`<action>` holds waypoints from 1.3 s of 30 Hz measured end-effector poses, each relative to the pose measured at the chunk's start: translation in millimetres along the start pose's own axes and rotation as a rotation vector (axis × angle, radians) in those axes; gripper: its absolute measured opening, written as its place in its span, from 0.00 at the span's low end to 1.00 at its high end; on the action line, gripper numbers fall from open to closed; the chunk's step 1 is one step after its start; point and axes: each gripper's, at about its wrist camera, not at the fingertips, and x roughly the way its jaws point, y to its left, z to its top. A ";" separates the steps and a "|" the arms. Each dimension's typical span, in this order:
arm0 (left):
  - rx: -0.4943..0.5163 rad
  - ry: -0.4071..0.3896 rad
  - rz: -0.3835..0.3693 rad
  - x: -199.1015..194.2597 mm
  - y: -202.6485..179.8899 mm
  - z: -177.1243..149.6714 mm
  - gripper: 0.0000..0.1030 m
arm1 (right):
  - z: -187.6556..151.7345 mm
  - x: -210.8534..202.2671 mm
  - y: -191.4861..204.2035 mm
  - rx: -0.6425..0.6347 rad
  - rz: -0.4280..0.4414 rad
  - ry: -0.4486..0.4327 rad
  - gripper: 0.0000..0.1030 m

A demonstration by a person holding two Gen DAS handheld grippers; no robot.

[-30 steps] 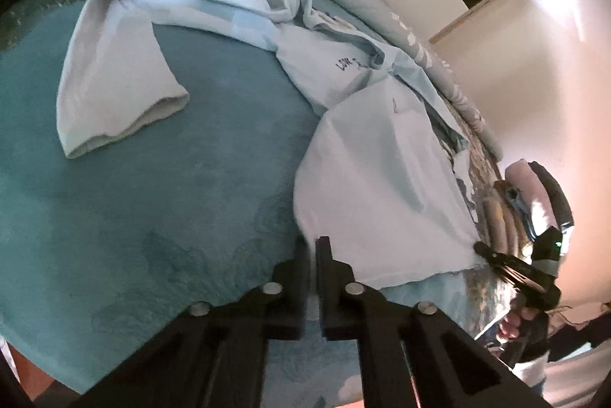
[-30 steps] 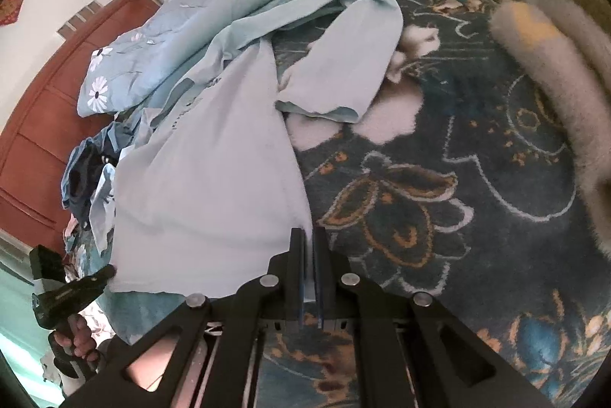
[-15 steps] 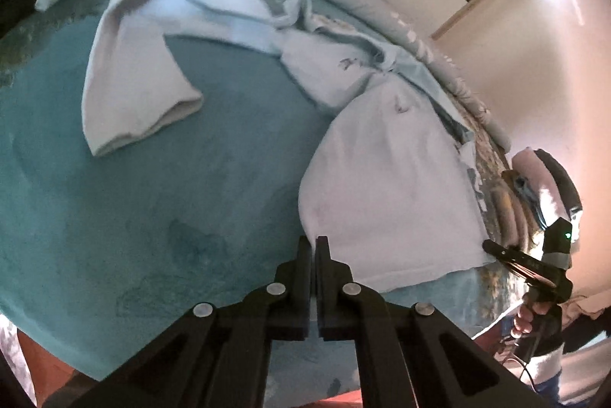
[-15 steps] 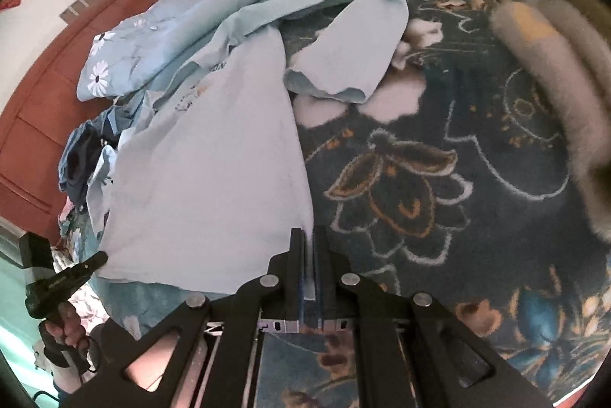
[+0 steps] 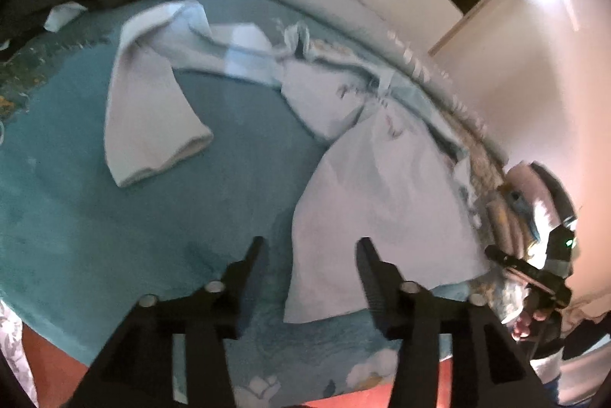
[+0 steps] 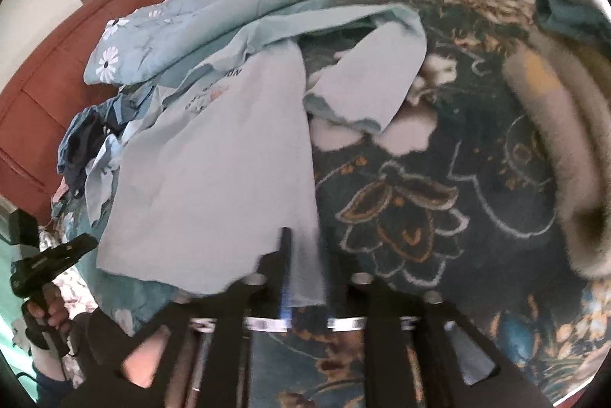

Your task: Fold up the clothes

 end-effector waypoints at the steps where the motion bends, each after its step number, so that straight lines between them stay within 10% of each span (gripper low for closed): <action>1: -0.002 -0.027 0.001 -5.9 0.7 1.8 0.62 | 2.1 -3.7 0.1 -0.003 0.000 -0.014 0.40; 7: 0.057 -0.252 0.077 -38.8 -1.3 21.6 0.66 | 26.3 -33.2 19.0 -0.100 -0.012 -0.181 0.40; 12: 0.190 -0.395 0.228 -41.5 -18.3 54.3 0.75 | 57.8 -46.6 53.9 -0.272 -0.027 -0.347 0.65; 25: 0.501 -0.071 0.442 106.9 -32.6 150.3 0.80 | 171.6 100.7 113.6 -0.641 -0.139 -0.121 0.65; 39: 0.450 0.051 0.463 175.4 -8.8 188.3 0.69 | 225.4 216.4 85.8 -0.767 -0.325 0.047 0.63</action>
